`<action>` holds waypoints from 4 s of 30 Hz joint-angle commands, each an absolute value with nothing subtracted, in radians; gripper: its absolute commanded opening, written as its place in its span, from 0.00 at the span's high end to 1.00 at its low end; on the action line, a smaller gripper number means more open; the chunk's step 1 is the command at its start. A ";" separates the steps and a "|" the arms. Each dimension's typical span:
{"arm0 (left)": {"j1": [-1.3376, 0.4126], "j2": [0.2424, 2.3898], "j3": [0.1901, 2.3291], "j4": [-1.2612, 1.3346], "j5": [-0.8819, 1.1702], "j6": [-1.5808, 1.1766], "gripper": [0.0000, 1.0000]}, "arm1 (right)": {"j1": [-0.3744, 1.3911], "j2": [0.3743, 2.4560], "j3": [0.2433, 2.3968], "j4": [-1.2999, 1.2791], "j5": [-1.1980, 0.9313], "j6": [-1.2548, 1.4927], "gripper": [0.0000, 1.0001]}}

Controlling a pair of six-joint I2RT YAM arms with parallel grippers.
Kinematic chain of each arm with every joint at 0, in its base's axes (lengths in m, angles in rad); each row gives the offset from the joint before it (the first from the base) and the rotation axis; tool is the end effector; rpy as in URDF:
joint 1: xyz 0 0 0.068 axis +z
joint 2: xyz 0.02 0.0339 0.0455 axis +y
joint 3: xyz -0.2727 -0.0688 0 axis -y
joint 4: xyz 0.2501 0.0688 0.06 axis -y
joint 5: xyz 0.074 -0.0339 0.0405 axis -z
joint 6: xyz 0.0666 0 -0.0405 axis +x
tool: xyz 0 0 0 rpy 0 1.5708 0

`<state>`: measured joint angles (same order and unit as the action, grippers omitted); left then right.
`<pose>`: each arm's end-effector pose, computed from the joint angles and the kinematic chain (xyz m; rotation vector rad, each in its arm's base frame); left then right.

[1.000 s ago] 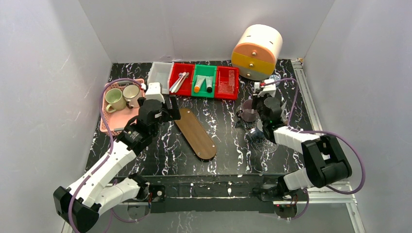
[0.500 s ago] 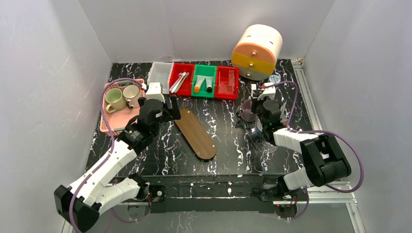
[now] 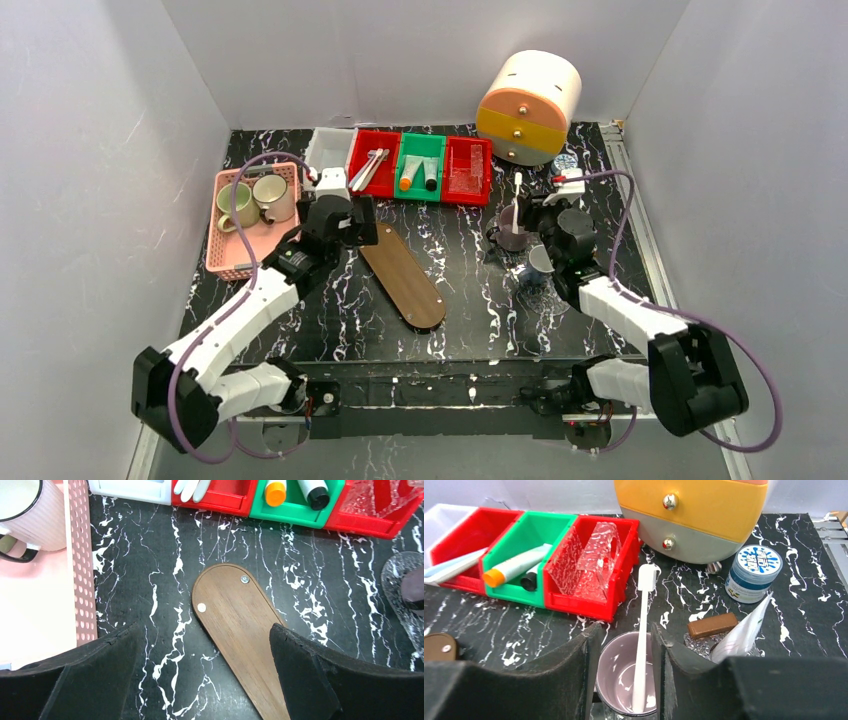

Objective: Prepare toiletry sets of a toothbrush and toothpaste on the tray
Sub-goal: Place the toothbrush in the cup, then pick up the toothbrush from the storage box.

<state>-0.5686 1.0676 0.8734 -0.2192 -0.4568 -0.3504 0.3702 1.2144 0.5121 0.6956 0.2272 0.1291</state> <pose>0.2416 -0.1195 0.3093 -0.0808 1.9411 -0.1563 0.2790 0.0922 0.2524 -0.0122 1.5812 0.2119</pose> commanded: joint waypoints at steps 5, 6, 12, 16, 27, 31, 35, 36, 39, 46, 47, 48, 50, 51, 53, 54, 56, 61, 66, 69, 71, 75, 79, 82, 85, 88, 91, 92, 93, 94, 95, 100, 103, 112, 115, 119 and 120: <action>-0.511 1.276 1.052 -0.259 -0.432 -0.306 0.02 | 0.369 1.004 0.505 0.605 0.182 0.183 0.41; -0.504 1.310 1.078 -0.264 -0.424 -0.297 0.03 | 0.369 0.976 0.494 0.608 0.181 0.185 0.39; -0.450 1.512 1.231 -0.294 -0.378 -0.257 0.10 | 0.370 0.805 0.419 0.643 0.193 0.198 0.29; -0.430 1.632 1.334 -0.312 -0.370 -0.215 0.19 | 0.370 0.755 0.384 0.679 0.164 0.217 0.21; -0.416 1.892 1.600 -0.356 -0.412 -0.106 0.49 | 0.370 0.720 0.358 0.695 0.168 0.239 0.06; -0.411 1.974 1.664 -0.358 -0.413 -0.086 0.56 | 0.370 0.714 0.352 0.696 0.172 0.242 0.05; -0.399 2.054 1.748 -0.363 -0.402 -0.072 0.64 | 0.370 0.713 0.347 0.702 0.177 0.241 0.05; -0.395 2.071 1.765 -0.363 -0.400 -0.068 0.66 | 0.370 0.714 0.347 0.702 0.177 0.241 0.05; -0.383 2.128 1.823 -0.369 -0.385 -0.063 0.69 | 0.371 0.720 0.345 0.704 0.177 0.240 0.05; -0.356 2.237 1.919 -0.377 -0.351 -0.064 0.72 | 0.372 0.730 0.345 0.704 0.184 0.237 0.04; -0.356 2.249 1.926 -0.380 -0.344 -0.064 0.72 | 0.372 0.733 0.345 0.704 0.186 0.236 0.04; -0.353 2.258 1.932 -0.382 -0.338 -0.064 0.72 | 0.372 0.734 0.345 0.704 0.186 0.235 0.04; -0.352 2.277 1.937 -0.383 -0.333 -0.061 0.72 | 0.371 0.737 0.346 0.704 0.186 0.235 0.04; -0.351 2.284 1.940 -0.384 -0.332 -0.061 0.72 | 0.372 0.736 0.345 0.703 0.187 0.235 0.04; -0.346 2.301 1.946 -0.394 -0.317 -0.065 0.72 | 0.373 0.736 0.347 0.703 0.188 0.235 0.04; -0.345 2.304 1.948 -0.398 -0.307 -0.068 0.73 | 0.372 0.737 0.347 0.703 0.188 0.235 0.04; -0.346 2.306 1.947 -0.402 -0.292 -0.074 0.74 | 0.372 0.737 0.348 0.701 0.188 0.234 0.04; -0.346 2.293 1.943 -0.405 -0.258 -0.083 0.76 | 0.372 0.742 0.349 0.701 0.188 0.235 0.04; -0.345 2.280 1.945 -0.410 -0.262 -0.081 0.82 | 0.372 0.741 0.351 0.696 0.189 0.235 0.04; -0.346 2.259 1.945 -0.410 -0.263 -0.079 0.86 | 0.372 0.742 0.353 0.693 0.186 0.235 0.04; -0.346 2.242 1.942 -0.410 -0.263 -0.078 0.89 | 0.373 0.744 0.354 0.692 0.186 0.235 0.03; -0.346 2.207 1.937 -0.408 -0.274 -0.075 0.97 | 0.372 0.744 0.360 0.683 0.180 0.231 0.03; -0.346 2.163 1.914 -0.399 -0.276 -0.087 1.00 | 0.372 0.742 0.369 0.670 0.171 0.229 0.03; -0.346 2.114 1.872 -0.372 -0.272 -0.101 1.00 | 0.373 0.745 0.381 0.651 0.167 0.234 0.03; -0.345 2.052 1.810 -0.330 -0.270 -0.124 1.00 | 0.372 0.747 0.399 0.624 0.154 0.243 0.03; -0.346 1.975 1.722 -0.272 -0.254 -0.165 1.00 | 0.371 0.743 0.420 0.581 0.138 0.257 0.03; -0.345 1.884 1.621 -0.201 -0.213 -0.207 1.00 | 0.372 0.736 0.451 0.523 0.122 0.266 0.02; -0.345 1.853 1.584 -0.177 -0.200 -0.225 1.00 | 0.372 0.734 0.461 0.504 0.116 0.270 0.02; -0.346 1.821 1.547 -0.147 -0.185 -0.241 1.00 | 0.373 0.731 0.476 0.485 0.107 0.275 0.02; -0.345 1.784 1.506 -0.119 -0.179 -0.257 1.00 | 0.372 0.728 0.486 0.464 0.100 0.277 0.02; -0.345 1.750 1.468 -0.093 -0.173 -0.273 1.00 | 0.372 0.725 0.498 0.444 0.094 0.283 0.02; -0.347 1.575 1.289 0.040 -0.106 -0.343 1.00 | 0.373 0.730 0.552 0.361 0.040 0.320 0.01; -0.351 1.491 1.191 0.095 -0.057 -0.374 1.00 | 0.373 0.742 0.562 0.360 -0.027 0.364 0.02; -0.383 1.271 0.919 0.322 0.078 -0.465 1.00 | 0.421 0.823 0.604 0.435 -0.133 0.508 0.02; -0.414 1.218 0.859 0.377 0.089 -0.457 1.00 | 0.463 0.857 0.622 0.456 -0.129 0.540 0.02; -0.497 1.184 0.797 0.463 0.093 -0.442 1.00 | 0.516 0.898 0.629 0.509 -0.111 0.591 0.02; -0.521 1.180 0.785 0.478 0.087 -0.431 1.00 | 0.527 0.908 0.631 0.525 -0.107 0.601 0.02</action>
<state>-0.4469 1.2255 0.8242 0.3519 0.0662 -0.4484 0.4889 0.8875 0.5808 0.4137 -0.1081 0.5304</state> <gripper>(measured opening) 0.120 0.983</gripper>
